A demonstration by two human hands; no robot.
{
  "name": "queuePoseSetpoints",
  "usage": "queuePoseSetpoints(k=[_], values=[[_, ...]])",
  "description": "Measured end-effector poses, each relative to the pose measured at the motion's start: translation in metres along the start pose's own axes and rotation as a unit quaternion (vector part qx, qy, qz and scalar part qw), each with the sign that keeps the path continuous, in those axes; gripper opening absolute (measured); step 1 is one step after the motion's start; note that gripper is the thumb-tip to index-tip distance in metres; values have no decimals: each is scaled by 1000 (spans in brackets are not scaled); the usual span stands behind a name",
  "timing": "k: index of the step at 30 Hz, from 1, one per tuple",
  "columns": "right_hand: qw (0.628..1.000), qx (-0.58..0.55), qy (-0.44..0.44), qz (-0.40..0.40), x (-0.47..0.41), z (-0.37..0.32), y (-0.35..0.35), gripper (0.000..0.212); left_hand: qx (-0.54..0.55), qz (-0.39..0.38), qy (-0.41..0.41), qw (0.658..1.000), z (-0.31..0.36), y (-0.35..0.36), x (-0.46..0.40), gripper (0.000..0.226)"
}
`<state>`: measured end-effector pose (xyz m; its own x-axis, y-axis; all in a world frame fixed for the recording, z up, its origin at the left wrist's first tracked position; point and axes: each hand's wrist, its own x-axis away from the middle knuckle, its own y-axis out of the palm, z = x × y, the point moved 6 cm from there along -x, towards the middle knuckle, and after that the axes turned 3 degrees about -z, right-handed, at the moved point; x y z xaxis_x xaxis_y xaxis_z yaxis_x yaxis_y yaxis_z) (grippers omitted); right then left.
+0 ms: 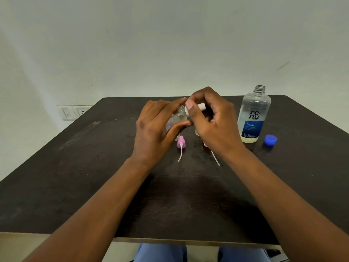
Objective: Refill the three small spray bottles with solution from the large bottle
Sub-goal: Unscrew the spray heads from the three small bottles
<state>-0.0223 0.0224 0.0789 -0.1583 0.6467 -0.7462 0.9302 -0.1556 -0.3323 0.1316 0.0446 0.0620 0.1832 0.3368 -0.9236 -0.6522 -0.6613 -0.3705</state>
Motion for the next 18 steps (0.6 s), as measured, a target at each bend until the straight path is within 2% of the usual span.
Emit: queuePoseSetpoints(k=[3,6,10,15,18], values=[[999,31,32,24,0,5,-2,50,-17,14,13,1000,3,2,0,43],[998,36,31,29,0,2,-1,56,-14,7,14,1000,3,4,-1,45],[999,21,27,9,-1,1,0,45,9,-7,1,1000,1,3,-1,45],[999,-17,-4,-35,-1,-2,3,11,22,-20,-22,999,-3,2,-1,49],[998,-48,-21,-35,-2,0,4,10,19,-12,-24,999,-6,2,0,48]])
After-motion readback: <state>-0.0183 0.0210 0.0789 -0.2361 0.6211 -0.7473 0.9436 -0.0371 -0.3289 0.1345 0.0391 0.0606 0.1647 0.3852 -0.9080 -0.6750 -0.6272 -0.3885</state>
